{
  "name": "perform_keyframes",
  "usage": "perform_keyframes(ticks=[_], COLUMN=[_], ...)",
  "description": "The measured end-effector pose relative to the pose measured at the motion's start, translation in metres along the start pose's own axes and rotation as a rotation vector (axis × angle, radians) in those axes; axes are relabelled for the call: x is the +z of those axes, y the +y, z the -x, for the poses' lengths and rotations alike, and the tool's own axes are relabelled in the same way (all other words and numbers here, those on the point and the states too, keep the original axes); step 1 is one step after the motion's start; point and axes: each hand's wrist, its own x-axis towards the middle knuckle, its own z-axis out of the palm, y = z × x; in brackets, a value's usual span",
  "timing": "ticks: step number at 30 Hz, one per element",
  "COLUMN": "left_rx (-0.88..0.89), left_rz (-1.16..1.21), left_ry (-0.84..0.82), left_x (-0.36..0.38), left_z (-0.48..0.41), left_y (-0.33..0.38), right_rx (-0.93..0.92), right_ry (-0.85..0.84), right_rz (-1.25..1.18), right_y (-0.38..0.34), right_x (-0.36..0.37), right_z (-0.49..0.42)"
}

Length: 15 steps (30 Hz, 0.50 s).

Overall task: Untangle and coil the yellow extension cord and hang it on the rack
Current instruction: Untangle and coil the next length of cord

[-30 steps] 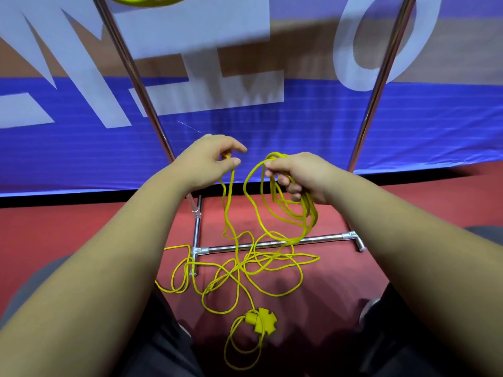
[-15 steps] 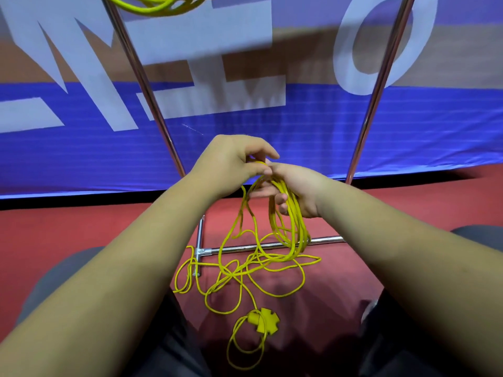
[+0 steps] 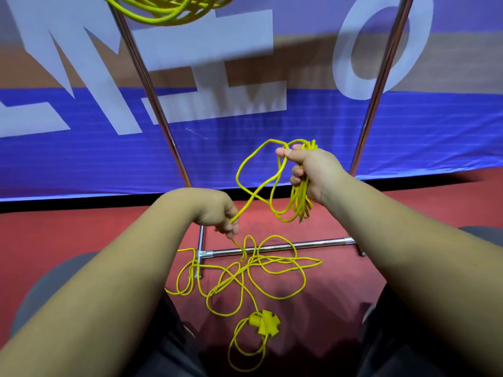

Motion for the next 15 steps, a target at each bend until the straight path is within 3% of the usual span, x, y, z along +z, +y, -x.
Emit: perform_keyframes(ticks=[2, 5, 8, 11, 15], left_rx=[-0.016, -0.028, -0.024, 0.041, 0.182], left_rz=[0.185, 0.184, 0.191, 0.062, -0.189], left_ry=[0.16, 0.507, 0.726, 0.778, 0.685], left_x=[-0.001, -0.012, -0.019, -0.015, -0.005], left_z=[0.0, 0.006, 0.011, 0.012, 0.002], left_y=[0.005, 0.018, 0.025, 0.024, 0.018], right_rx=[-0.022, -0.027, -0.003, 0.023, 0.096], right_ry=[-0.007, -0.034, -0.044, -0.08, -0.161], right_rz=[-0.059, -0.099, -0.114, -0.136, -0.206], right_y=[-0.004, -0.006, -0.003, -0.005, -0.014], right_x=[-0.003, -0.005, -0.004, -0.003, -0.005], right_z=[-0.003, -0.005, -0.006, -0.006, -0.005])
